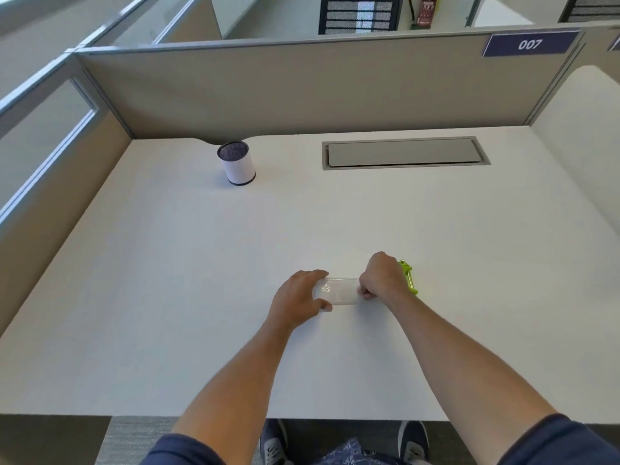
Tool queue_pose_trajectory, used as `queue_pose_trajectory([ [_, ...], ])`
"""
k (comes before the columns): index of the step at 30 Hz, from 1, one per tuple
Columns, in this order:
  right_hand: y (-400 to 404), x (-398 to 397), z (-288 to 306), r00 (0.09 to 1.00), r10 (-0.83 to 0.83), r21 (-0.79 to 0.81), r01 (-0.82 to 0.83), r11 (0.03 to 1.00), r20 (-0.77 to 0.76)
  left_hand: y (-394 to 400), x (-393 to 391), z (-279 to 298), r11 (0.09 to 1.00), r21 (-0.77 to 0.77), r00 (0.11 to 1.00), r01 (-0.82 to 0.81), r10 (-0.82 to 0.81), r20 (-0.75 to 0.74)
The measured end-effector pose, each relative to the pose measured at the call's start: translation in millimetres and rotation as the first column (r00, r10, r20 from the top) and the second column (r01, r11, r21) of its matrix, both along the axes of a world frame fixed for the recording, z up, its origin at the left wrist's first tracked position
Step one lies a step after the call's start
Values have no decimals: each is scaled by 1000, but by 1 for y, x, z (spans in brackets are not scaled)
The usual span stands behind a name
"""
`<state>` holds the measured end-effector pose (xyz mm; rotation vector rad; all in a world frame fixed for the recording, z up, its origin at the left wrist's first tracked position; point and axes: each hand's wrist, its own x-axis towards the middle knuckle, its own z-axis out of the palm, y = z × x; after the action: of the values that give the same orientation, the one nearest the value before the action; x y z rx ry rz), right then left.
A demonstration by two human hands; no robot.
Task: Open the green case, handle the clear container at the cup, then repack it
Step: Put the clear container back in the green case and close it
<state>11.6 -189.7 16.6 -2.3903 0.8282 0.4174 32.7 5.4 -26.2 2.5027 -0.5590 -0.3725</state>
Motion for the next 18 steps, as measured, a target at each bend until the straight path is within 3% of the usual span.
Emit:
queue_pose_trajectory([
  [9, -3, -4, 3, 979, 200, -229, -201, 952, -27, -2, -5, -1, 999, -45, 1000, -13, 12, -14],
  [16, -40, -4, 8, 990, 40, -352, 10, 936, 134, 0, -7, 0, 998, -54, 1000, -26, 25, -18],
  [18, -46, -7, 7, 996, 16, -398, 22, 917, 91, 0, -7, 1, 998, -51, 1000, -24, 23, -18],
])
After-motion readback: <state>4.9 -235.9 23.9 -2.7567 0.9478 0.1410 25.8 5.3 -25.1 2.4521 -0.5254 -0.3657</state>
